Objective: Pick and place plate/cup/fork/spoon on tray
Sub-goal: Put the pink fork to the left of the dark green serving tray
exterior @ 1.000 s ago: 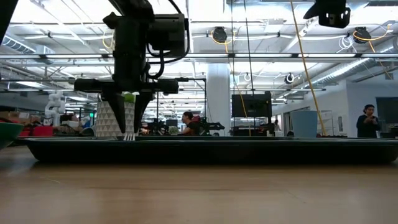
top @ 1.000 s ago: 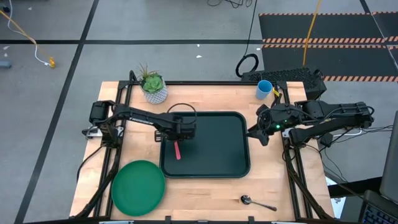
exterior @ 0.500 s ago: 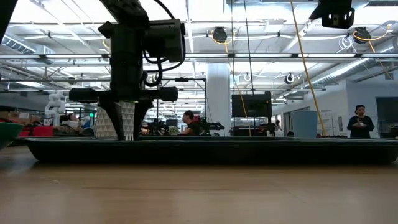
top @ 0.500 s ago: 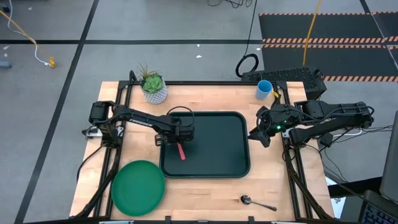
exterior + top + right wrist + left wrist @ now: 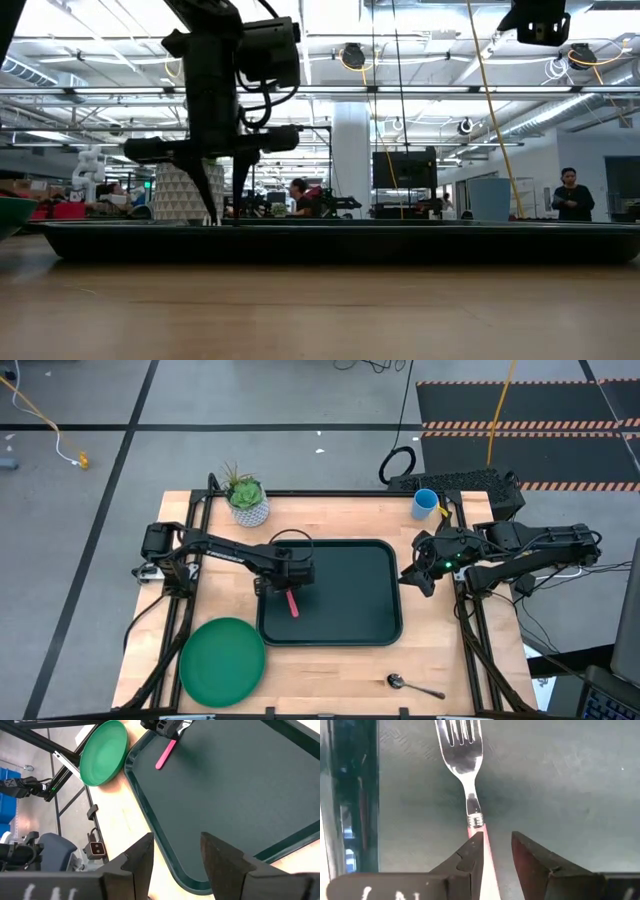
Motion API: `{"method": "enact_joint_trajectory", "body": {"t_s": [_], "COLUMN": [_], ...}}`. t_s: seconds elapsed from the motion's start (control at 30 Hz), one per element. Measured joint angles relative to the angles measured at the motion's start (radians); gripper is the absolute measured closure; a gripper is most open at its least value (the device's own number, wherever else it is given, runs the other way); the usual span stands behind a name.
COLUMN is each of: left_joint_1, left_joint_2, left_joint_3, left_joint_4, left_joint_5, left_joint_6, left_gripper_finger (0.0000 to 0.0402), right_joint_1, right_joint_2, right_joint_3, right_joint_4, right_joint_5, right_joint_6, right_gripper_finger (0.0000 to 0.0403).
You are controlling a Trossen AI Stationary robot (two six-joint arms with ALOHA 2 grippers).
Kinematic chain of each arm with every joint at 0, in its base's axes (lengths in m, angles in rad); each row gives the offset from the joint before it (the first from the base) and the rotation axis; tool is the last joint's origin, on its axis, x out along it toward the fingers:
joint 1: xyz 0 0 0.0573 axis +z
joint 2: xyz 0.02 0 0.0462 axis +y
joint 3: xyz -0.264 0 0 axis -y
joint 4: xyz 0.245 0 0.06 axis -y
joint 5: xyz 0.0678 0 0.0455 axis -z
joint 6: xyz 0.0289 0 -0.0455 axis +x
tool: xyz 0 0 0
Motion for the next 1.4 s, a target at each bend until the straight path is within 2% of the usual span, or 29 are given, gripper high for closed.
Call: {"method": "enact_joint_trajectory", "body": {"t_s": [0.5,0.67,1.1,1.2,1.4], "left_joint_1": [0.000,-0.007,-0.024,-0.025,-0.024], "left_joint_2": [0.030,0.073,0.059,0.058,0.055], "left_joint_3": [-0.007,-0.005,-0.008,-0.008,-0.009], "left_joint_4": [-0.009,0.000,-0.023,-0.034,-0.039], "left_joint_5": [-0.035,-0.004,0.000,0.009,0.027], "left_joint_6": [-0.028,-0.028,0.014,0.029,0.068], "left_gripper_finger": [0.0298,0.0298,0.0299,0.0311,0.0362], "right_joint_1": [0.000,0.000,0.000,0.000,0.000], "right_joint_2": [-0.021,-0.037,-0.060,-0.060,-0.060], "right_joint_3": [0.000,0.000,0.000,0.000,0.000], "right_joint_4": [-0.010,-0.015,-0.049,-0.048,-0.050], "right_joint_5": [-0.001,-0.001,0.005,0.008,0.033], "right_joint_6": [0.003,0.004,0.004,0.003,0.003], "right_gripper_finger": [0.0252,0.0252,0.0252,0.0252,0.0252]}}
